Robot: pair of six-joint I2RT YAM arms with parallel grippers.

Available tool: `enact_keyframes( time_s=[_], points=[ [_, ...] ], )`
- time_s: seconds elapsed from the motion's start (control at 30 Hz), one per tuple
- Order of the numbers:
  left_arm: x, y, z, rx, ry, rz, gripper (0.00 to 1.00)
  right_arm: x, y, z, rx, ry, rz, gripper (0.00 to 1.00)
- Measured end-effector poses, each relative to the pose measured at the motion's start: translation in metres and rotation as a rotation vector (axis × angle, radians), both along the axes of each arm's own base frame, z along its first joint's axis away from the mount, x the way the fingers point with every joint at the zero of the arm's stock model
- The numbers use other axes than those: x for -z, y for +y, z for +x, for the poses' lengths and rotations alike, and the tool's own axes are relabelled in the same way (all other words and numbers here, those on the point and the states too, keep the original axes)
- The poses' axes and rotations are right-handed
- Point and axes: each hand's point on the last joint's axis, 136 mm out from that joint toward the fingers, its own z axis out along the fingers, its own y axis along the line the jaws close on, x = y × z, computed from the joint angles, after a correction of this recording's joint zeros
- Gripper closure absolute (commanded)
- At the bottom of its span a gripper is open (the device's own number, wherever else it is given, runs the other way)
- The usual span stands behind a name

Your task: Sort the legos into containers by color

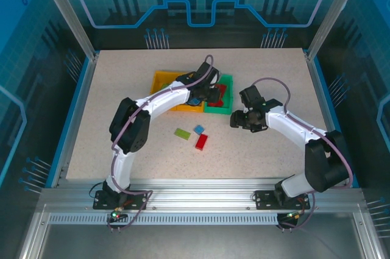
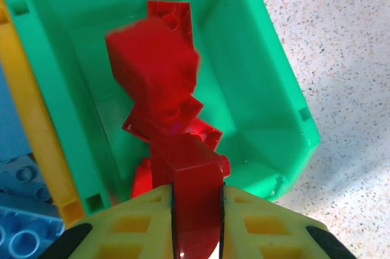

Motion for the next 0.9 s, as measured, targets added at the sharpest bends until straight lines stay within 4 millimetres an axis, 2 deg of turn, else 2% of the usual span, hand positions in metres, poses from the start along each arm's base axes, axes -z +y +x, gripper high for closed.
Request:
enact_keyframes(
  time_s=[0.13, 0.23, 0.27, 0.33, 0.37, 0.43, 0.5, 0.53, 0.57, 0.6, 0.77, 0.9],
  points=[
    [0.012, -0.002, 0.004, -0.006, 0.022, 0.001, 0.75, 0.000, -0.002, 0.001, 0.009, -0.001, 0.003, 0.35],
    [0.006, -0.007, 0.014, -0.012, 0.006, -0.020, 0.72, 0.000, -0.002, 0.002, 0.009, -0.003, 0.004, 0.35],
    [0.003, -0.009, 0.018, -0.018, -0.002, -0.028, 0.66, 0.000, -0.002, 0.002, 0.009, -0.003, 0.004, 0.35],
    [-0.003, -0.009, 0.024, -0.029, -0.013, -0.042, 0.62, 0.000, -0.002, 0.002, 0.009, -0.003, 0.004, 0.36],
    [-0.005, -0.009, 0.026, -0.037, -0.016, -0.047, 0.58, 0.000, -0.002, 0.002, 0.008, -0.003, 0.004, 0.36],
    [-0.007, -0.008, 0.028, -0.041, -0.022, -0.052, 0.40, -0.002, -0.002, 0.001, 0.006, -0.008, 0.005, 0.35],
    [-0.007, -0.006, 0.030, -0.047, -0.023, -0.050, 0.32, -0.005, 0.001, 0.000, -0.003, -0.017, 0.009, 0.35],
    [-0.007, -0.005, 0.030, -0.052, -0.024, -0.049, 0.22, -0.006, 0.004, -0.001, -0.012, -0.024, 0.013, 0.35],
    [-0.007, -0.005, 0.031, -0.054, -0.026, -0.046, 0.08, -0.008, 0.008, -0.003, -0.026, -0.032, 0.017, 0.33],
    [-0.007, -0.004, 0.031, -0.059, -0.026, -0.045, 0.02, -0.009, 0.012, -0.005, -0.040, -0.036, 0.019, 0.32],
    [-0.010, 0.004, 0.026, -0.085, -0.029, -0.036, 0.01, -0.010, 0.044, -0.025, -0.106, -0.027, 0.043, 0.21],
    [-0.022, 0.018, 0.019, -0.118, -0.046, -0.029, 0.01, -0.005, 0.070, -0.043, -0.112, 0.013, 0.070, 0.19]
  ],
)
